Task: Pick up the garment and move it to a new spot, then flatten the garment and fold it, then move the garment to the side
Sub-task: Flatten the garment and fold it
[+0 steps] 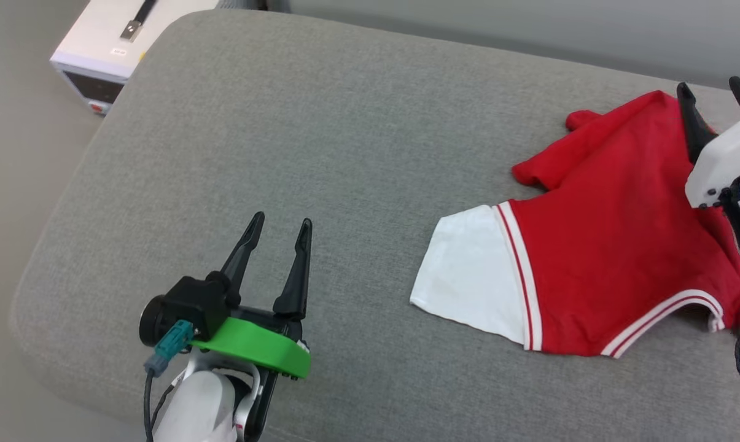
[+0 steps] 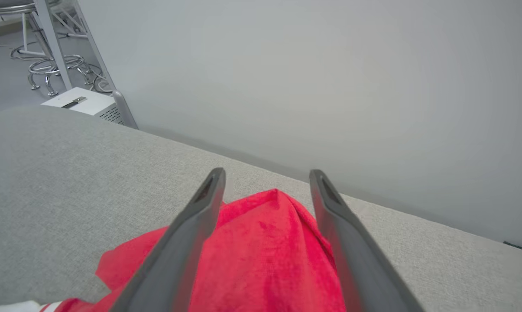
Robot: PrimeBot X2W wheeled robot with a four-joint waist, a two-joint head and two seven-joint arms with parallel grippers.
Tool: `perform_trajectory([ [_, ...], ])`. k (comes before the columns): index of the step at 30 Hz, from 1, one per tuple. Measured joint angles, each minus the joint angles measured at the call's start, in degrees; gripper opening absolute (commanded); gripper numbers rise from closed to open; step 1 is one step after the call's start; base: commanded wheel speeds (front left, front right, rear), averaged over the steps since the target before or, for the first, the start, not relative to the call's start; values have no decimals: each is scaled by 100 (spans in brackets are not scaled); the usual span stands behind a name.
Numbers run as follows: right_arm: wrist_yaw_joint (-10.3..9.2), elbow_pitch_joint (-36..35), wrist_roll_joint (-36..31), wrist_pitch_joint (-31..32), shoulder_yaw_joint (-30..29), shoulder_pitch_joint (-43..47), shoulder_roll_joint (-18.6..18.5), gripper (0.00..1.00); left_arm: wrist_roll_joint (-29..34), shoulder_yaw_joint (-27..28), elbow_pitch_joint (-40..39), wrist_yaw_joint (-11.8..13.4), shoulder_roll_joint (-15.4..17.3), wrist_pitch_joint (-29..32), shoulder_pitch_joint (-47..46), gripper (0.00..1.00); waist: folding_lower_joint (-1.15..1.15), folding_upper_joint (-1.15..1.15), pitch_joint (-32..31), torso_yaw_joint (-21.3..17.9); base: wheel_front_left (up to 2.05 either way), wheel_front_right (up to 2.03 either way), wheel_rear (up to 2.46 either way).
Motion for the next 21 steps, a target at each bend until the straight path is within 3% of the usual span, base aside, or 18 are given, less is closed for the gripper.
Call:
perform_trajectory([
  [7, 0, -1294, 242, -754, -316, 1231, 165, 100, -78, 77, 126, 0, 53, 0, 164, 100, 0, 0, -311, -559, 0, 0, 0],
  [12, -1, -2149, 168, -1068, -925, 2370, 590, 100, -299, 116, 299, 0, 43, 0, 280, 100, 0, 0, -507, -935, 0, 0, 0],
  [16, -2, -2736, 101, -1239, -1063, 3207, 1012, 100, -385, 124, 342, 0, 42, 0, 386, 100, 0, 0, -630, -1195, 0, 0, 0],
  [21, -2, -3254, -73, -1445, -1093, 3883, 1244, 100, -411, 112, 342, 0, 41, 0, 429, 100, 0, 0, -720, -1422, 0, 0, 0],
])
